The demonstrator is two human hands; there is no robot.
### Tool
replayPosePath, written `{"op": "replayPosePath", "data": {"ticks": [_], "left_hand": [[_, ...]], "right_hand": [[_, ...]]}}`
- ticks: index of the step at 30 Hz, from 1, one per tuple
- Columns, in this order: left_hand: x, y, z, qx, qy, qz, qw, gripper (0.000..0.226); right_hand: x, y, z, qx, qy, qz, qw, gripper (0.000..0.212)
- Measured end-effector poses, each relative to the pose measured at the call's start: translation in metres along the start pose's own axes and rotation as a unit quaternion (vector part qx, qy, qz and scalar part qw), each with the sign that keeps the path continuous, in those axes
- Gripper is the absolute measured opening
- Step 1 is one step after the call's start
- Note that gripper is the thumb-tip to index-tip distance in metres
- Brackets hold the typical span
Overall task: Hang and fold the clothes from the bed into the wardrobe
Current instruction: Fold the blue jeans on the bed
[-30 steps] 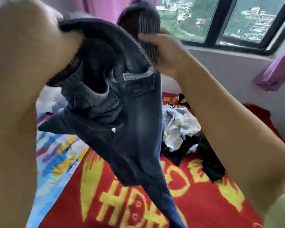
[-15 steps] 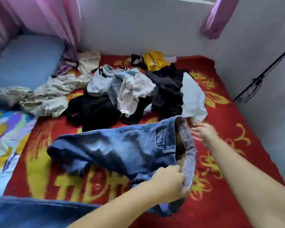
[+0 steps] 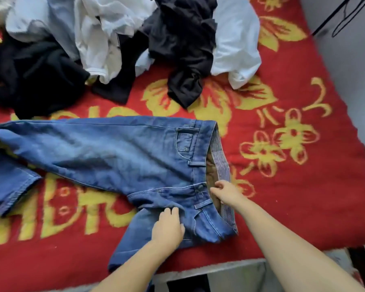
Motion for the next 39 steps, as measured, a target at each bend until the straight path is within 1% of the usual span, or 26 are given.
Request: {"op": "replayPosePath", "data": {"ticks": [2, 4, 6, 8, 10, 12, 13, 14, 16, 17, 19, 20, 21, 23, 24, 26, 27, 28, 30, 31, 32, 33, 34, 36, 38, 39], "left_hand": [[0.006, -0.007, -0.004, -0.019, 0.052, -0.042, 0.998, 0.042], [0.008, -0.010, 0.002, -0.011, 0.116, -0.060, 0.991, 0.035], [0.002, -0.006, 0.018, -0.001, 0.159, -0.089, 0.983, 0.022], [-0.011, 0.002, 0.041, -0.031, 0.188, -0.141, 0.972, 0.011], [-0.027, 0.006, 0.068, -0.096, 0.221, -0.202, 0.949, 0.017], [-0.039, 0.006, 0.096, -0.172, 0.263, -0.247, 0.917, 0.020], [-0.040, 0.004, 0.106, -0.202, 0.271, -0.252, 0.907, 0.018], [-0.038, 0.000, 0.112, -0.221, 0.269, -0.245, 0.905, 0.016], [-0.023, -0.015, 0.115, -0.230, 0.262, -0.183, 0.919, 0.014], [-0.013, -0.023, 0.111, -0.219, 0.255, -0.140, 0.931, 0.019], [0.002, -0.036, 0.099, -0.180, 0.252, -0.084, 0.947, 0.030], [0.005, -0.041, 0.094, -0.164, 0.267, -0.070, 0.947, 0.033], [0.008, -0.042, 0.088, -0.146, 0.293, -0.057, 0.943, 0.033], [0.011, -0.041, 0.074, -0.099, 0.367, -0.018, 0.925, 0.028], [0.013, -0.039, 0.068, -0.078, 0.417, 0.011, 0.906, 0.027], [0.014, -0.035, 0.056, -0.068, 0.525, 0.081, 0.844, 0.031], [0.014, -0.033, 0.051, -0.064, 0.548, 0.115, 0.826, 0.032], [0.012, -0.032, 0.047, -0.052, 0.552, 0.140, 0.821, 0.031], [0.002, -0.034, 0.046, -0.020, 0.541, 0.135, 0.830, 0.015], [-0.007, -0.038, 0.053, -0.006, 0.511, 0.090, 0.855, 0.007], [-0.019, -0.042, 0.065, -0.004, 0.448, 0.027, 0.894, 0.004], [-0.031, -0.045, 0.078, -0.015, 0.355, -0.040, 0.934, 0.011], [-0.040, -0.046, 0.091, -0.034, 0.249, -0.101, 0.963, 0.022], [-0.047, -0.043, 0.105, -0.064, 0.064, -0.170, 0.981, 0.038], [-0.035, -0.042, 0.100, -0.053, -0.047, -0.156, 0.985, 0.047], [-0.028, -0.043, 0.098, -0.039, -0.062, -0.145, 0.987, 0.048]], "right_hand": [[0.015, -0.012, -0.003, 0.006, 0.017, 0.012, 1.000, 0.060], [0.028, -0.021, -0.009, 0.036, 0.001, 0.014, 0.999, 0.067], [0.044, -0.019, -0.012, 0.053, 0.017, 0.053, 0.997, 0.059], [0.052, -0.014, -0.011, 0.023, 0.060, 0.088, 0.994, 0.043], [0.037, -0.009, -0.001, -0.016, 0.017, 0.069, 0.997, 0.031], [-0.005, -0.009, 0.015, -0.067, -0.025, 0.004, 0.997, 0.021], [-0.031, -0.009, 0.021, -0.087, -0.032, -0.040, 0.995, 0.018], [-0.057, -0.010, 0.023, -0.096, -0.026, -0.082, 0.992, 0.017], [-0.095, -0.018, 0.011, -0.083, 0.000, -0.132, 0.988, 0.022], [-0.104, -0.023, -0.002, -0.065, 0.005, -0.120, 0.991, 0.025], [-0.098, -0.026, -0.027, -0.028, -0.024, -0.046, 0.998, 0.031], [-0.091, -0.027, -0.039, -0.010, -0.042, -0.029, 0.999, 0.037], [-0.085, -0.026, -0.049, 0.000, -0.046, -0.042, 0.998, 0.044], [-0.075, -0.019, -0.063, 0.017, -0.050, -0.095, 0.994, 0.056], [-0.066, -0.015, -0.068, 0.031, -0.064, -0.101, 0.992, 0.060], [-0.047, -0.010, -0.073, 0.053, -0.089, -0.081, 0.991, 0.066], [-0.041, -0.010, -0.071, 0.052, -0.092, -0.068, 0.992, 0.062], [-0.039, -0.009, -0.066, 0.038, -0.095, -0.062, 0.993, 0.052], [-0.047, -0.005, -0.050, -0.022, -0.086, -0.078, 0.993, 0.029], [-0.058, -0.002, -0.043, -0.059, -0.052, -0.098, 0.992, 0.024], [-0.070, 0.000, -0.038, -0.088, -0.005, -0.118, 0.989, 0.022], [-0.083, 0.002, -0.037, -0.110, 0.037, -0.133, 0.984, 0.020], [-0.093, 0.006, -0.040, -0.119, 0.072, -0.136, 0.981, 0.020], [-0.101, 0.006, -0.056, -0.098, 0.137, -0.125, 0.978, 0.023], [-0.093, -0.001, -0.075, -0.038, 0.198, -0.069, 0.977, 0.037], [-0.084, -0.006, -0.082, -0.006, 0.215, -0.021, 0.976, 0.049]]}}
Point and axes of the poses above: each hand's wrist, its own y-axis away from the middle knuckle, its own x-axis out of the palm, z = x × y, the point moved 6 cm from there along -y, towards the middle knuckle, and after that the axes turned 11 degrees about -y, right-handed, at the moved point
